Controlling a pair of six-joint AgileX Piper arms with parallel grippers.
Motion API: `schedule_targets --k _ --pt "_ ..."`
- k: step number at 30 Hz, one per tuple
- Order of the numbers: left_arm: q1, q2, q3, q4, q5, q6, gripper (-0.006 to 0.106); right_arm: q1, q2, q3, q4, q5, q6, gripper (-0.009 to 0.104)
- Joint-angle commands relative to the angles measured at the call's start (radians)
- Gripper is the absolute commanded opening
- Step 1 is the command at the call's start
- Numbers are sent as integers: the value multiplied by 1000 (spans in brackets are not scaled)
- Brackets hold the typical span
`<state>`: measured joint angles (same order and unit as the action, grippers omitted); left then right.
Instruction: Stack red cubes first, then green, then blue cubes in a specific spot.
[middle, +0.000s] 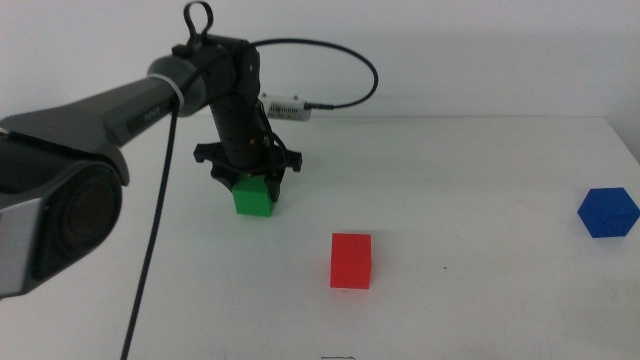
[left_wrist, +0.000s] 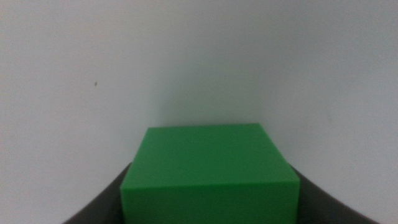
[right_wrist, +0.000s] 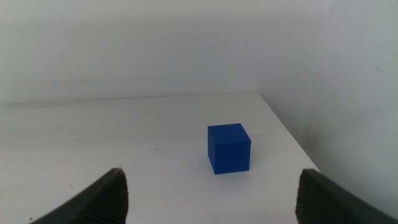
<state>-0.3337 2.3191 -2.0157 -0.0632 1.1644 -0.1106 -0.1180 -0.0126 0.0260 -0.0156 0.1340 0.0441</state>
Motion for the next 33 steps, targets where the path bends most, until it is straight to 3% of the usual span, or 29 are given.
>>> schedule_targets --k 1,7,13,16,27,30,33 --pt "-12 -125 -29 -15 8 -30 -1 -5 -15 -9 -8 -74 -8 76" --pt "-82 -228 -26 63 92 -124 -1 -5 -15 -9 -8 -74 -8 76" --pt "-250 -308 -12 285 148 -322 -1 -5 -15 -9 -8 -74 -8 76" --pt "-323 -351 38 348 142 -406 -1 -5 -15 -9 -8 -74 -8 76" --pt "-434 -450 207 237 76 -602 -1 -5 -15 -9 -8 -74 -8 76" --pt "-434 -436 206 164 54 -598 -1 -5 -15 -9 -8 -74 -8 76" --pt "-434 -427 206 144 31 -589 -1 -5 -15 -9 -8 -74 -8 76"
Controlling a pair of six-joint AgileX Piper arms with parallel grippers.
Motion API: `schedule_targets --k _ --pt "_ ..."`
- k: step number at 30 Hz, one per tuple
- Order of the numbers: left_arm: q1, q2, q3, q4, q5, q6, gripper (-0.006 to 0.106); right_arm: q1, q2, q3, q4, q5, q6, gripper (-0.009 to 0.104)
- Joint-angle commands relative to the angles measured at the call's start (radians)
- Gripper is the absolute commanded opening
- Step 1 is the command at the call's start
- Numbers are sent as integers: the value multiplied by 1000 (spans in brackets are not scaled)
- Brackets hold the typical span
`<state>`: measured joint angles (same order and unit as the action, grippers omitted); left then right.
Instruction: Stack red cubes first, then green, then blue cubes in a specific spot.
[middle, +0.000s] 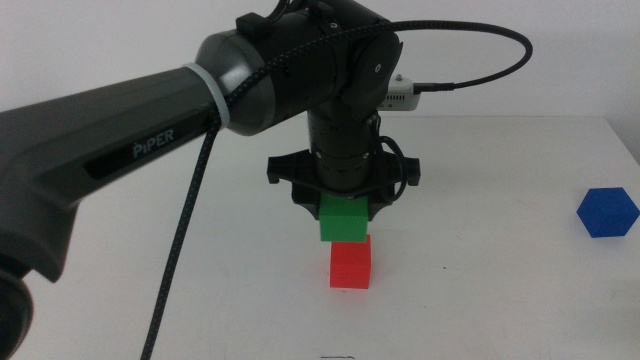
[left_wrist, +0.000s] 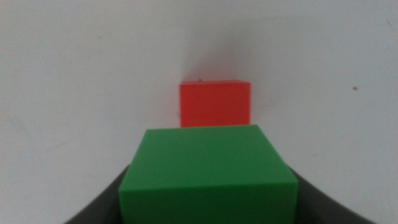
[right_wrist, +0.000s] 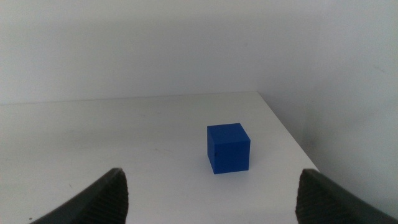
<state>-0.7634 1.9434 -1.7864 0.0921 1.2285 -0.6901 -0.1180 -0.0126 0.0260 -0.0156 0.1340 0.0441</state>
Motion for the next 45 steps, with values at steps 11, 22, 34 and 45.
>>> schedule_targets --k 11,22,34,45 --pt "-5 20 -24 -24 -99 -12 -1 -5 -15 -9 -8 -74 -8 76" --pt "-3 41 -24 4 -113 -66 -1 -5 -15 -9 -8 -74 -8 76" --pt "-3 50 -22 38 -108 -94 -1 -5 -15 -9 -8 -74 -8 76" --pt "-4 98 -22 -5 -109 -63 -1 -5 -15 -9 -8 -74 -8 76"
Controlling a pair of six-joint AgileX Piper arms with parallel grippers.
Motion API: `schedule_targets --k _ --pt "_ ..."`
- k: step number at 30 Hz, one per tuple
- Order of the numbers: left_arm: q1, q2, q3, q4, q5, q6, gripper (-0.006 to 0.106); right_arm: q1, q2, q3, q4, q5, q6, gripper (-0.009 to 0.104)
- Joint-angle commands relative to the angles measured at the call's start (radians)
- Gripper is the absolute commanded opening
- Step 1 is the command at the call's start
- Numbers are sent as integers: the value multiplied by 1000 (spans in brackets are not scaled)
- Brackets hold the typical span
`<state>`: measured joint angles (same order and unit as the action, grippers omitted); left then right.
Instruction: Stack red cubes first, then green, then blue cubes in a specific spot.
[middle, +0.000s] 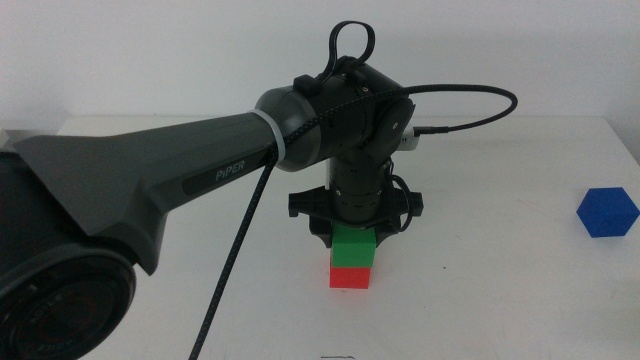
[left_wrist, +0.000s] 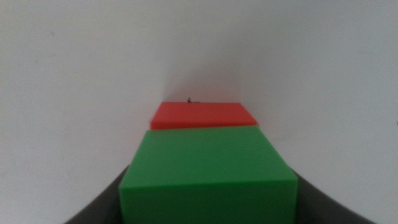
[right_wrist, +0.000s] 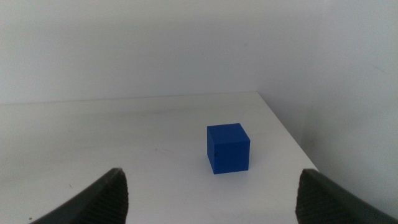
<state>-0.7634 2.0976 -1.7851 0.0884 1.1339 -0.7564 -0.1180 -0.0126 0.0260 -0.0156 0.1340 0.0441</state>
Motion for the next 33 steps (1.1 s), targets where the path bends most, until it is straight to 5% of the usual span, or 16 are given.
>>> schedule_targets --k 1,14,15,23,33 --pt "-4 -55 -24 2 -15 4 -1 -5 -15 -9 -8 -74 -8 76" --pt "-4 -55 -24 32 -14 9 1 -5 -15 -9 -8 -74 -8 76" --pt "-4 -55 -25 14 -11 28 39 -5 -15 -9 -8 -74 -8 76" --pt "-4 -56 -26 14 -15 71 90 -5 -15 -9 -8 -74 -8 76" --pt "-4 -120 -27 5 -14 122 94 -5 -15 -9 -8 -74 -8 76"
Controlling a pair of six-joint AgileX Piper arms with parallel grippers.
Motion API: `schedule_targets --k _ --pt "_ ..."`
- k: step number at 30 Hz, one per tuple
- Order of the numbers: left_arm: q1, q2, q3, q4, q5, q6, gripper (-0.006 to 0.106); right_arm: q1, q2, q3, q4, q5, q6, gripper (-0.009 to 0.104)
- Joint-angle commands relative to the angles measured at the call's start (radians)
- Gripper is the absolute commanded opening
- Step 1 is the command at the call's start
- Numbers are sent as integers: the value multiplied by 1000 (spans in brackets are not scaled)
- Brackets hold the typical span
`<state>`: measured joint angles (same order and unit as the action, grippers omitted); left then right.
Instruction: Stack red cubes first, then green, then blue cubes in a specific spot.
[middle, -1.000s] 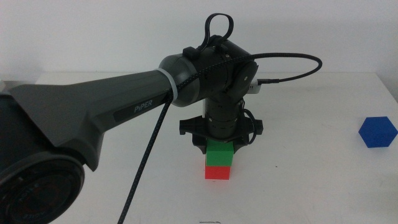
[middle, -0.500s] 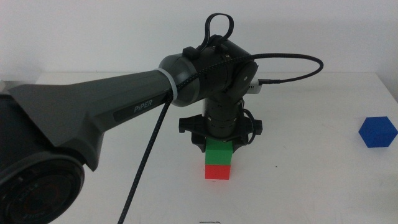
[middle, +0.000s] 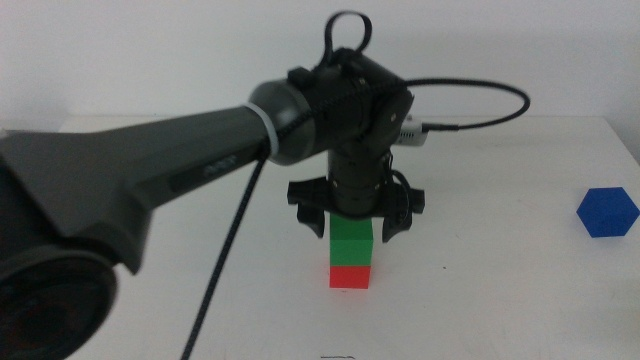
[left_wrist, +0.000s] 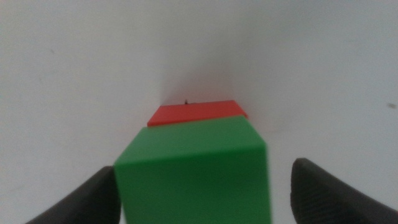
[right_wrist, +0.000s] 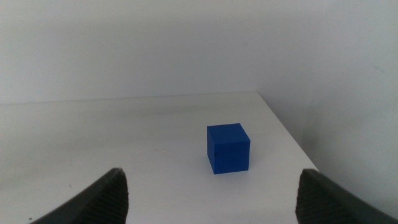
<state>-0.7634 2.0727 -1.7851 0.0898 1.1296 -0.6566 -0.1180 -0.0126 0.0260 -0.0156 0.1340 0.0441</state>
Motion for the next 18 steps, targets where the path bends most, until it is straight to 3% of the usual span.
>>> schedule_targets --k 1,13,18 --pt "-4 -107 -27 4 -9 42 94 -5 -15 -9 -8 -74 -8 76" --pt "30 -455 -27 -32 98 357 94 -5 -15 -9 -8 -74 -8 76" --pt "111 -637 -20 -114 147 657 94 -5 -15 -9 -8 -74 -8 76"
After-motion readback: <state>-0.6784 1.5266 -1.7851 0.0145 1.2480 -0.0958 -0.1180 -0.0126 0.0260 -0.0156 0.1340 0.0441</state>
